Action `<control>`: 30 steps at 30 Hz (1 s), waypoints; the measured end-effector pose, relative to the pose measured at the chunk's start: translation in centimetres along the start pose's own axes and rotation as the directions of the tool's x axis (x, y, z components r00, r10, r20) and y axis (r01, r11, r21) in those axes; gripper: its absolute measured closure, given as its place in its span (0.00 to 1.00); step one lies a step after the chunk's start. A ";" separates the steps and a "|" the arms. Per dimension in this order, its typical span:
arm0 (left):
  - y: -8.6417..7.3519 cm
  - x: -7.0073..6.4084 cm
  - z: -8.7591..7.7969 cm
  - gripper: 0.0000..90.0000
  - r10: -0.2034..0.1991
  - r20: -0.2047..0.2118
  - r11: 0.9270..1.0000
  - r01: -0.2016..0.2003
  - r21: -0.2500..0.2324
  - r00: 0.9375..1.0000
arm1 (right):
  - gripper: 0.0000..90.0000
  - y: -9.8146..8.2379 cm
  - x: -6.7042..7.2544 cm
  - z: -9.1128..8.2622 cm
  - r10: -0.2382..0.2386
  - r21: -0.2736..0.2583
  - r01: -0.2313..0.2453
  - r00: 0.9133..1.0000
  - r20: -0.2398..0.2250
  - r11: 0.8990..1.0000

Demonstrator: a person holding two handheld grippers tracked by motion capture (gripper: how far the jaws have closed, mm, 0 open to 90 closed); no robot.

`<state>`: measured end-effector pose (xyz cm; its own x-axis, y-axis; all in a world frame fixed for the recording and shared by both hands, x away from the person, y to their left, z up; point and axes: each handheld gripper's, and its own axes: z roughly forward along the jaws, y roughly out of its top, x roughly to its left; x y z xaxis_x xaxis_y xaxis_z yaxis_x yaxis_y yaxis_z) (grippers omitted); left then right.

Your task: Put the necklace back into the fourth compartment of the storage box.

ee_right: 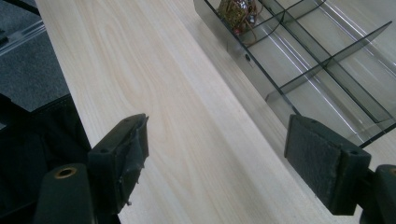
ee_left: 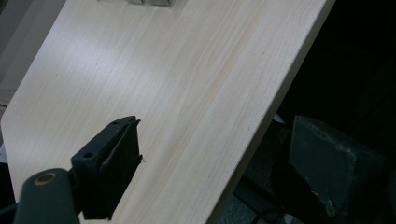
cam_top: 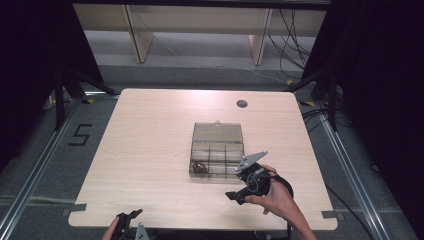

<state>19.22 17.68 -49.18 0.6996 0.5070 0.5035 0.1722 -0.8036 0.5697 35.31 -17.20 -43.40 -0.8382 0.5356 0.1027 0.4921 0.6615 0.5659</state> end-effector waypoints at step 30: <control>0.0 -0.1 0.2 0.18 0.010 0.008 1.000 -0.010 0.011 1.000 | 0.24 -2.0 0.8 0.3 0.009 0.032 -0.010 1.000 0.013 0.999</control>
<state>19.28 17.64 -49.33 0.7067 0.4964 0.5041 0.1731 -0.8122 0.5571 33.70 -17.94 -44.75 -0.8305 0.5484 0.0977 0.5075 0.6726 0.5385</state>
